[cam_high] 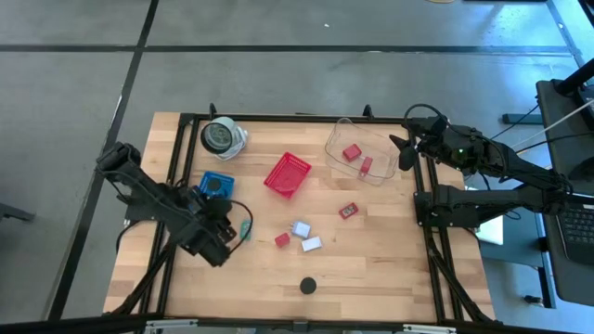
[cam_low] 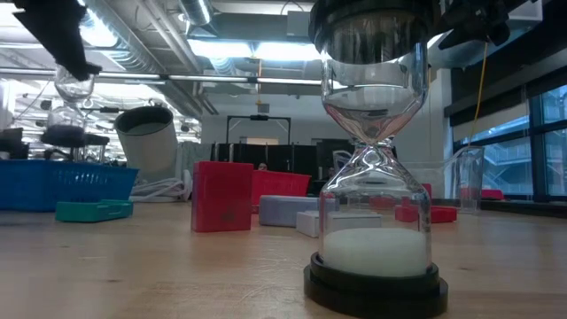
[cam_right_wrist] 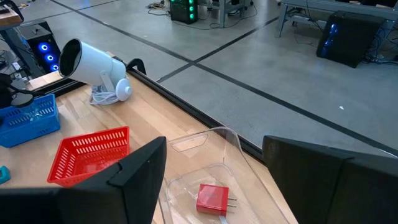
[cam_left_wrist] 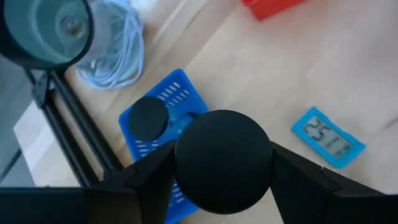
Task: Pick & Place Office items
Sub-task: Put the dark blue hourglass into the blue bin, then put the red charger adapter into the white bin
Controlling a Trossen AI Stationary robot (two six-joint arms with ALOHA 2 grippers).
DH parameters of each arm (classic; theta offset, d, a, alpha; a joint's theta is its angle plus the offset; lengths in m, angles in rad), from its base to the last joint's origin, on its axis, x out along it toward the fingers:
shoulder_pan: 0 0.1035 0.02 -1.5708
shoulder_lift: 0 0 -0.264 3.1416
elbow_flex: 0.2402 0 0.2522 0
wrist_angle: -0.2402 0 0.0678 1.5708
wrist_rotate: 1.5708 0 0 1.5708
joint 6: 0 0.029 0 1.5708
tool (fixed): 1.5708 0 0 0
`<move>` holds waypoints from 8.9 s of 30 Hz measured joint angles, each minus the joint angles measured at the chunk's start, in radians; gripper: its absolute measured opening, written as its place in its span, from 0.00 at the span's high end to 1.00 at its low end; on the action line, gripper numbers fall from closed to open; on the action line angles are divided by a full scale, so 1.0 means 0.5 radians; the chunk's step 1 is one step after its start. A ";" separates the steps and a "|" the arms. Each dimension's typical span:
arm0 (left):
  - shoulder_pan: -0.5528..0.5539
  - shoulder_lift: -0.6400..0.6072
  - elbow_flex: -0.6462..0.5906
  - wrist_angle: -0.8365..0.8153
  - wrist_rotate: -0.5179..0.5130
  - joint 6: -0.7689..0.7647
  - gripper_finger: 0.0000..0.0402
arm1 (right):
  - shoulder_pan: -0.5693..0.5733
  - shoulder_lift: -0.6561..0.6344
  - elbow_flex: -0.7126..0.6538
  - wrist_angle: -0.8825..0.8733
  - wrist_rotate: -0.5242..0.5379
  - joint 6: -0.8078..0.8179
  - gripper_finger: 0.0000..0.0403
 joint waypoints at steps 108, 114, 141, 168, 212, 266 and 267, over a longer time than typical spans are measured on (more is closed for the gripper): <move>0.192 0.300 -0.006 1.452 -0.216 1.127 0.37 | 0.000 -0.001 0.000 0.000 0.000 0.000 0.33; 0.192 0.450 -0.007 1.577 -0.047 1.125 0.36 | 0.000 0.000 0.000 0.000 0.000 0.000 0.33; 0.158 0.805 -0.007 1.879 -0.264 1.086 0.18 | 0.000 -0.001 0.000 0.000 0.000 0.000 0.33; 0.265 0.799 -0.165 2.145 -0.225 1.007 0.41 | 0.000 0.000 0.000 0.000 0.000 0.000 0.33; 0.345 0.006 -0.166 2.861 -0.598 2.029 0.69 | -0.001 0.061 0.002 0.227 0.175 0.319 0.33; 1.023 0.224 -0.165 3.845 0.424 2.784 0.69 | 0.383 1.012 0.001 1.062 -1.322 -0.672 0.38; 1.023 0.224 -0.165 3.846 0.424 2.786 0.69 | 0.383 1.012 0.001 1.070 -1.323 -0.659 0.40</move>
